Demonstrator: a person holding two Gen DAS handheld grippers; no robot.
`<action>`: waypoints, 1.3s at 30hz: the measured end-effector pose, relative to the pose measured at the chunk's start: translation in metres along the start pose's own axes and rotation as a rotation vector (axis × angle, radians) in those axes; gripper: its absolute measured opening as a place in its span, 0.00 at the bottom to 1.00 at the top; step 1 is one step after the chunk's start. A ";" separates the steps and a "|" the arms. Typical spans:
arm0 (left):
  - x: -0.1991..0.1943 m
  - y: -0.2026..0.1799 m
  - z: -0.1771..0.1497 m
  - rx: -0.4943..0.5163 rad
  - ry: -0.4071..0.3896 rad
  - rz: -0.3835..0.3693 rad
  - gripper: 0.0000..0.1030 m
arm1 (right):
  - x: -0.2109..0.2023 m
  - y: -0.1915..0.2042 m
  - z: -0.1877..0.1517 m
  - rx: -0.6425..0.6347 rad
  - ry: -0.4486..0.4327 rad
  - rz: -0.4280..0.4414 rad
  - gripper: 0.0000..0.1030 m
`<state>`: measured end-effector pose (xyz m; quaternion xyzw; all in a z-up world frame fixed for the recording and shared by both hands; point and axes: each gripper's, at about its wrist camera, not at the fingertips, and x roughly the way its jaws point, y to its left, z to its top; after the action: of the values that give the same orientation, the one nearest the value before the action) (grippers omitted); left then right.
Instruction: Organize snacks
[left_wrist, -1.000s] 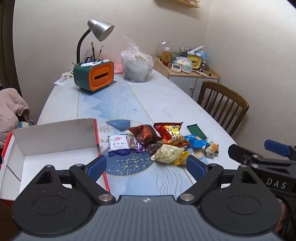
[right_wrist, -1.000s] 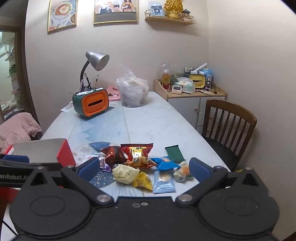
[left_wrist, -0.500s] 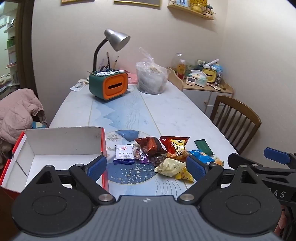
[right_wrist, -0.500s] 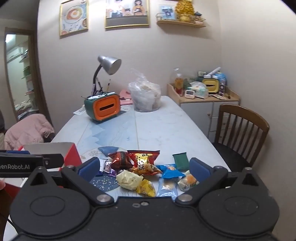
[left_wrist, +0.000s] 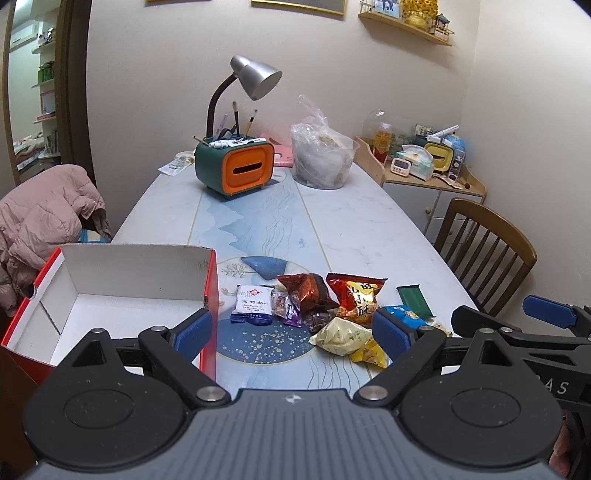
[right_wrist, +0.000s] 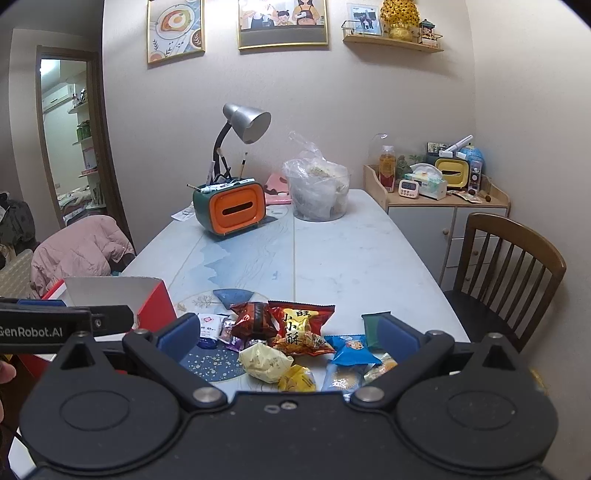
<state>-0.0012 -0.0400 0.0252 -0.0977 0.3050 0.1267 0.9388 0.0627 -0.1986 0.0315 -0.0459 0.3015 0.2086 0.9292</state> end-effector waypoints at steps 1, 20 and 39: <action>0.000 0.000 0.000 0.000 0.002 0.002 0.91 | 0.000 -0.001 0.000 0.000 0.002 0.000 0.99; 0.007 -0.003 -0.005 0.003 0.043 0.002 0.91 | 0.003 0.001 -0.001 0.006 0.043 -0.008 0.99; 0.012 -0.003 -0.007 0.019 0.064 -0.015 0.91 | -0.001 -0.001 -0.005 0.017 0.050 -0.017 0.99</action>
<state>0.0051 -0.0428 0.0133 -0.0953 0.3354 0.1134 0.9303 0.0599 -0.2004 0.0277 -0.0461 0.3261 0.1969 0.9234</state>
